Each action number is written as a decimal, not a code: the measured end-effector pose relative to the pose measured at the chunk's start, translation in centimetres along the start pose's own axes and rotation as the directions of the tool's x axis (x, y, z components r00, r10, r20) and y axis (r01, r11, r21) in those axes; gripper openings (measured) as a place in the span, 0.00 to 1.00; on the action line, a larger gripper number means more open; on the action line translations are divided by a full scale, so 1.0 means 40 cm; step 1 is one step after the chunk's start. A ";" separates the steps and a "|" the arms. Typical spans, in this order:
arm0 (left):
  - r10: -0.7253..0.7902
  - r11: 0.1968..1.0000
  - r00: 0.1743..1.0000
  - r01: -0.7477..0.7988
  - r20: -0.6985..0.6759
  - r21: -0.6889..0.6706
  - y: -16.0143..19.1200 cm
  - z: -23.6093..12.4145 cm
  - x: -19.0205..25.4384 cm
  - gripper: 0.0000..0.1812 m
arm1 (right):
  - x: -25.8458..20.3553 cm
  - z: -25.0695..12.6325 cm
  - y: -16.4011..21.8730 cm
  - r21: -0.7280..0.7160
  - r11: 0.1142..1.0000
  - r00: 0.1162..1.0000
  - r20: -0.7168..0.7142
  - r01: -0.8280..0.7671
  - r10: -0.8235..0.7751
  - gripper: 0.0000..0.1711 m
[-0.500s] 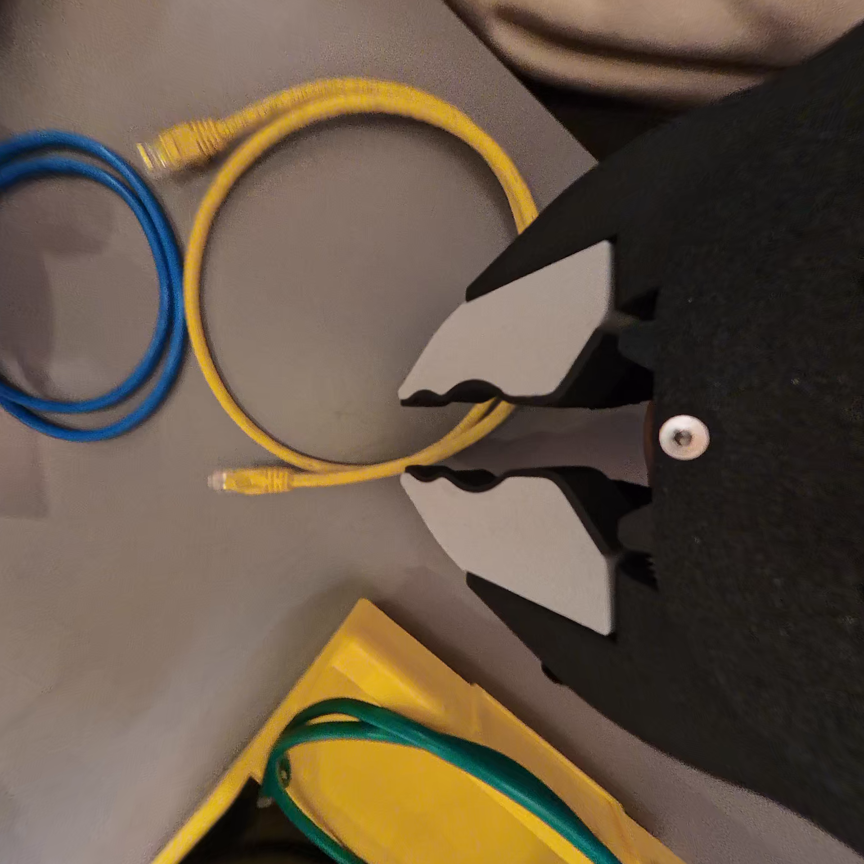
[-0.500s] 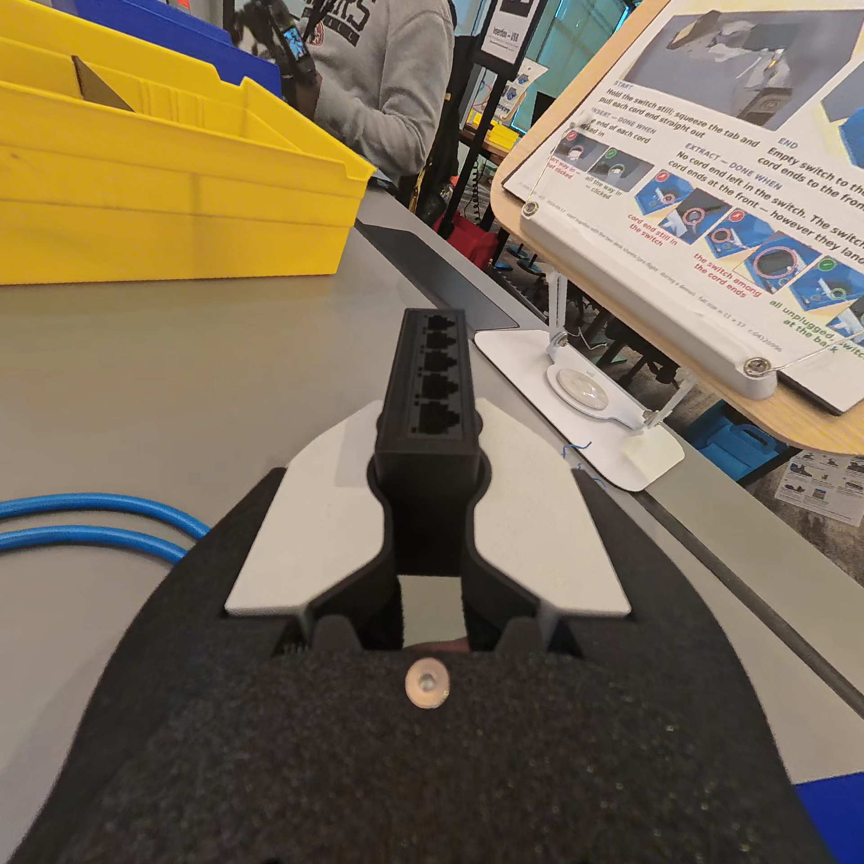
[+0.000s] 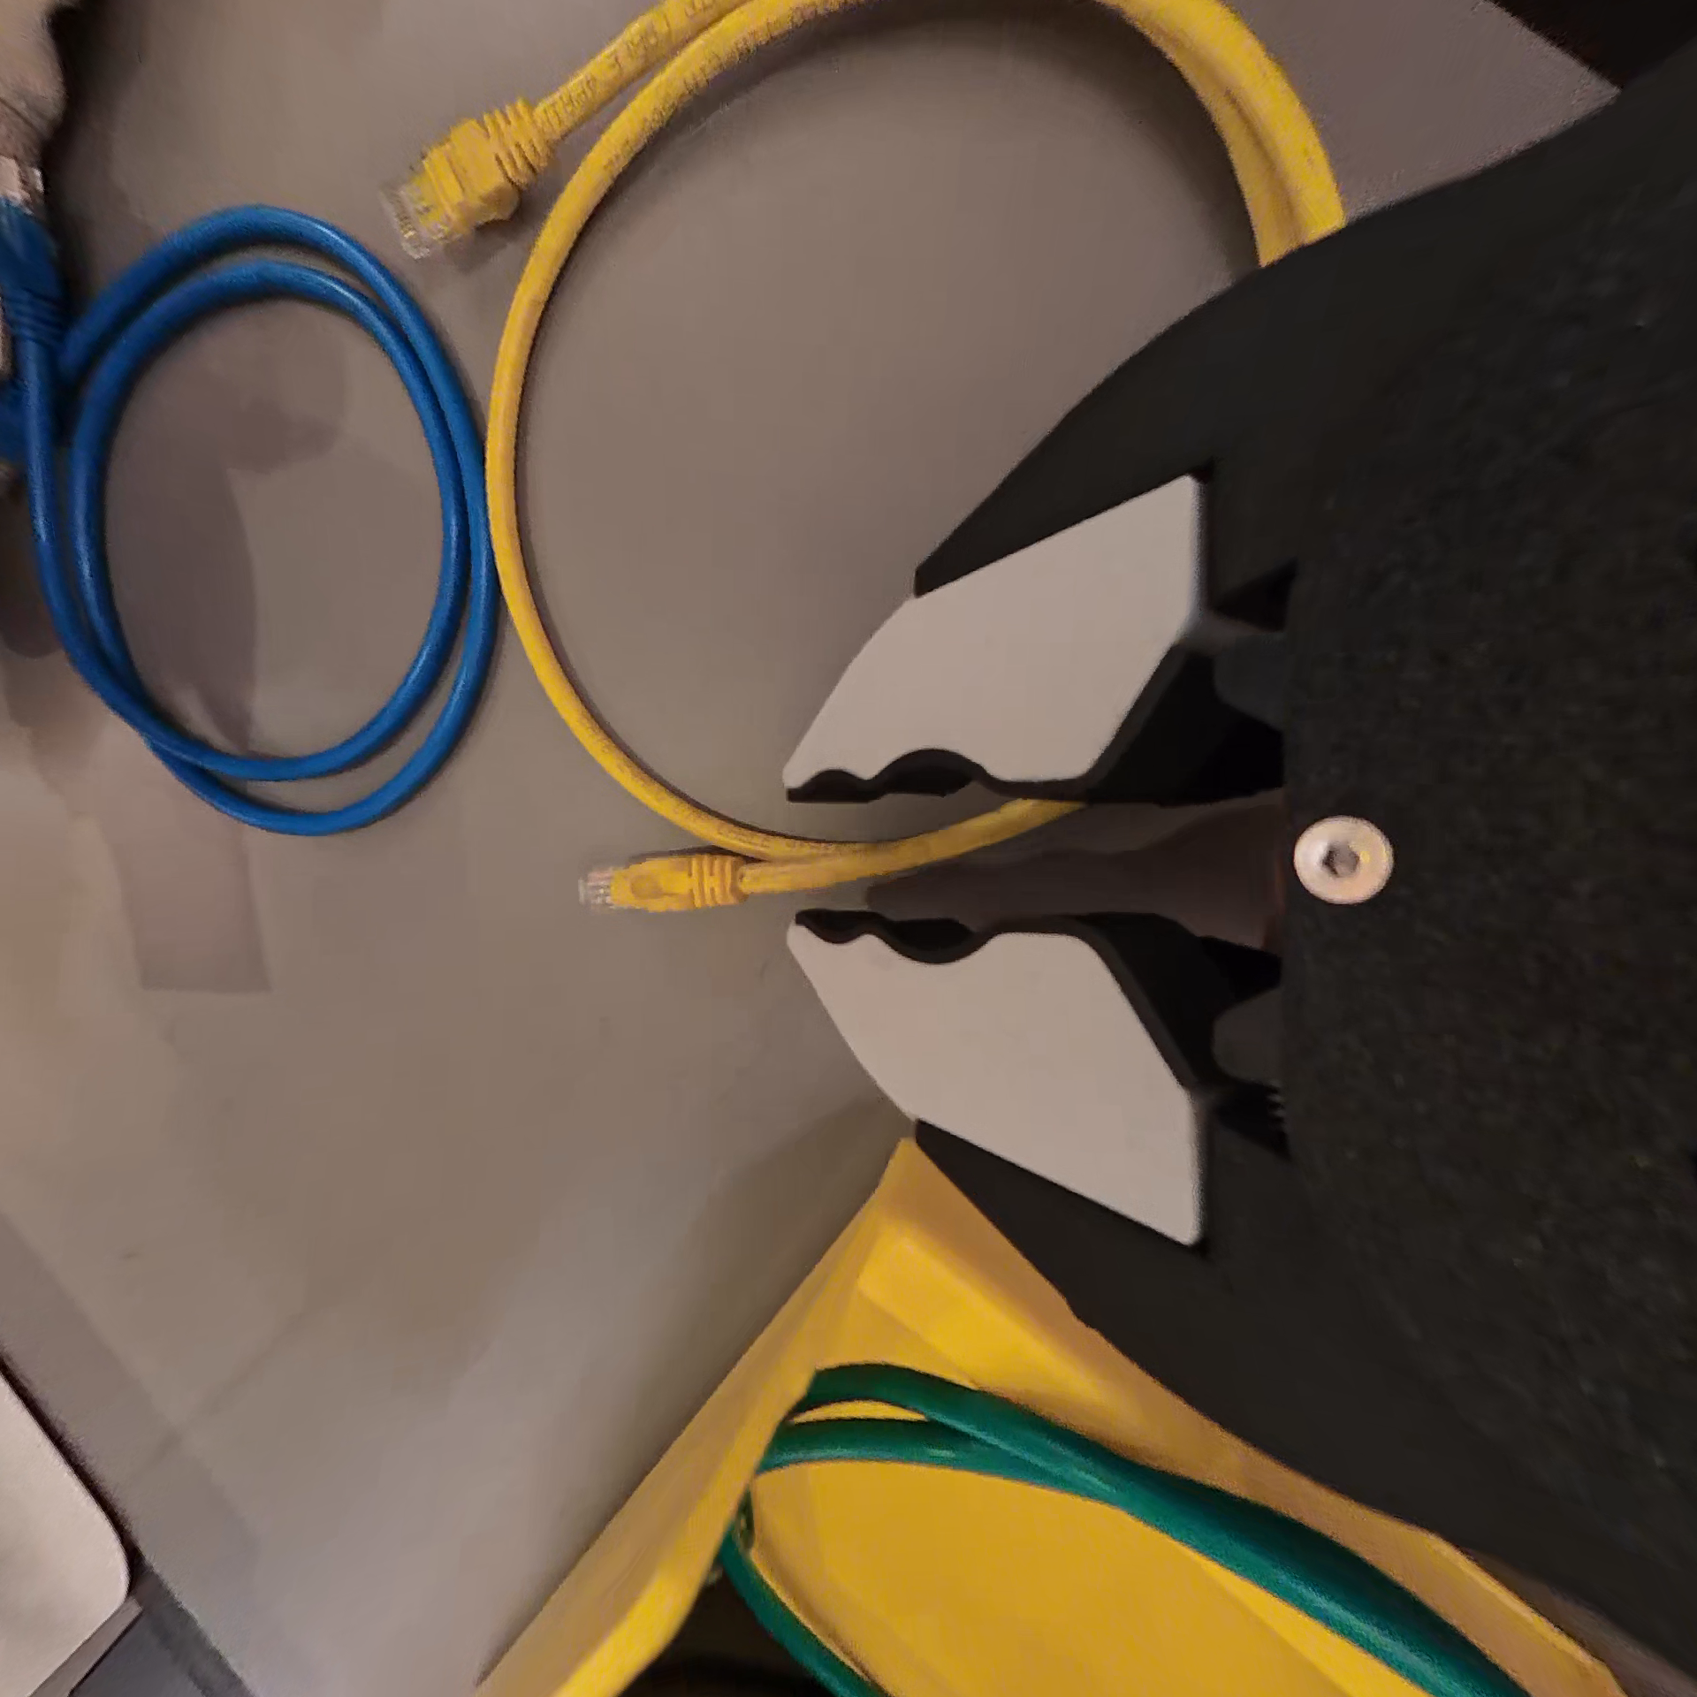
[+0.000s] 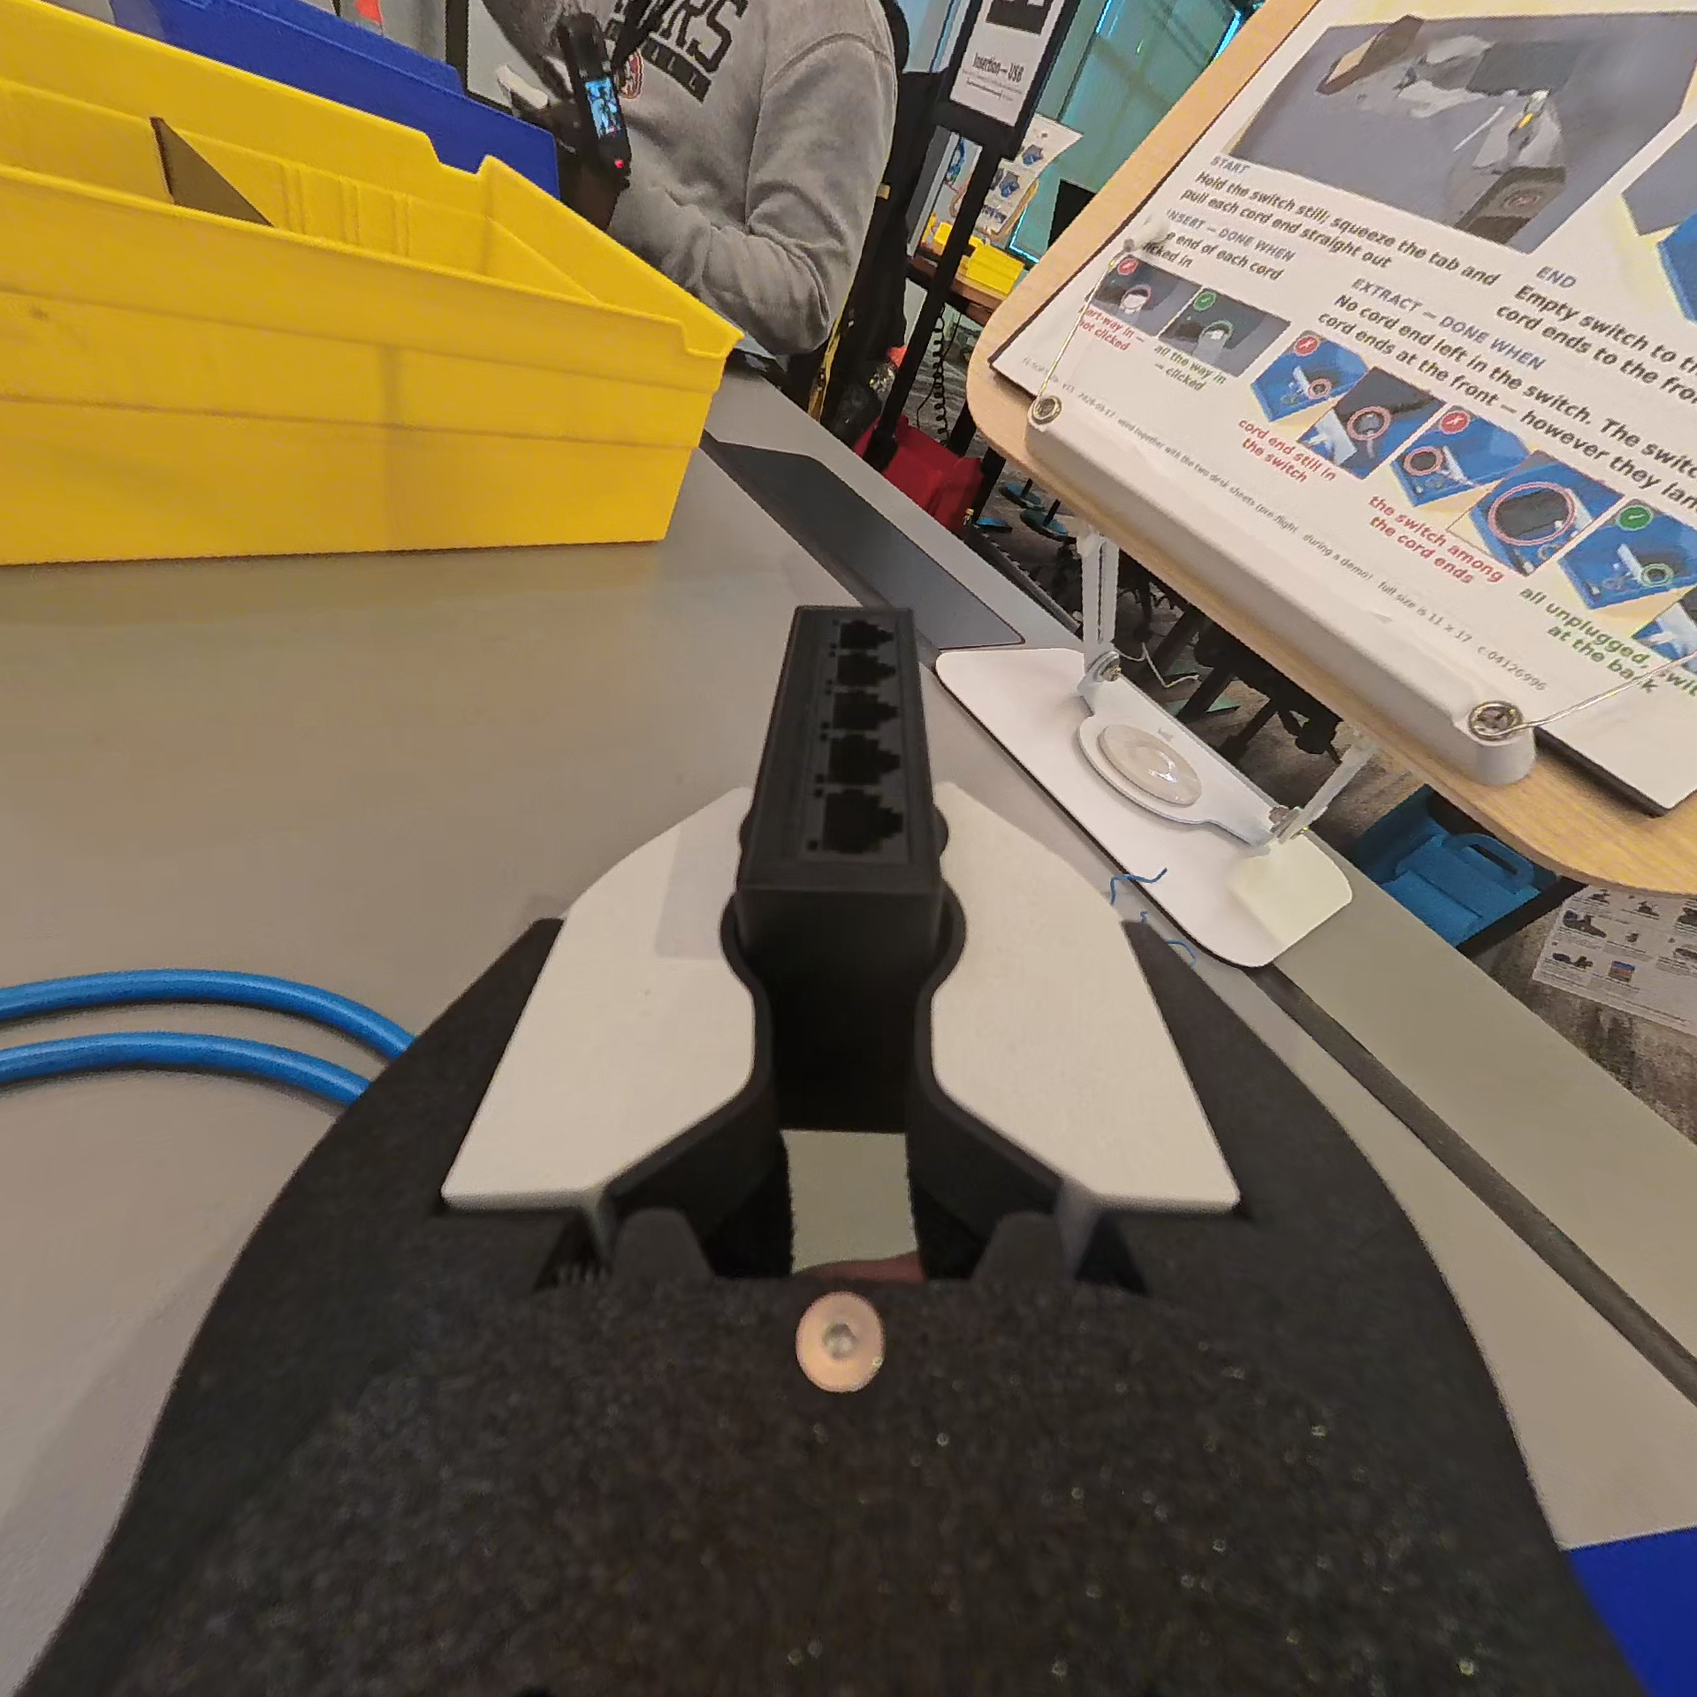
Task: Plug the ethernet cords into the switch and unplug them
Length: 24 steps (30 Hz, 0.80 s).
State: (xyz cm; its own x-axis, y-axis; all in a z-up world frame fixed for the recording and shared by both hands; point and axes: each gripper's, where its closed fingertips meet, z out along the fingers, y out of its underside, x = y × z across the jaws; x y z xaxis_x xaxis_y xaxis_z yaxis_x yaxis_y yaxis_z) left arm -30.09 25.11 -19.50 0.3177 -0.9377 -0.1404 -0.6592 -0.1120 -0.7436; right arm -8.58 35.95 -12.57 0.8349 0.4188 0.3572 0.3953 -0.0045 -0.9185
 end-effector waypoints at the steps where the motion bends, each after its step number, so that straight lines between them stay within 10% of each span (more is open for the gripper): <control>1: -0.006 1.000 1.000 0.006 0.010 -0.004 0.006 -0.001 -0.006 0.12 | 0.000 0.000 0.000 0.001 1.000 1.000 0.001 -0.001 0.001 0.17; 24: -0.105 0.993 0.992 0.108 0.064 -0.055 0.029 0.018 -0.027 0.11 | 0.001 -0.001 0.000 0.002 1.000 1.000 0.002 -0.006 0.006 0.18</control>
State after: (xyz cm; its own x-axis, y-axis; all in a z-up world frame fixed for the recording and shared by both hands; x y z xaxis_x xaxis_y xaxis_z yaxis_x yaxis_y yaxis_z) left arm -30.72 26.24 -20.69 0.4280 -0.8979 -0.1033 -0.6573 -0.2308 -0.7174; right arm -8.55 35.94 -12.56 0.8365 0.4207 0.3512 0.3895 -0.0056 -0.9210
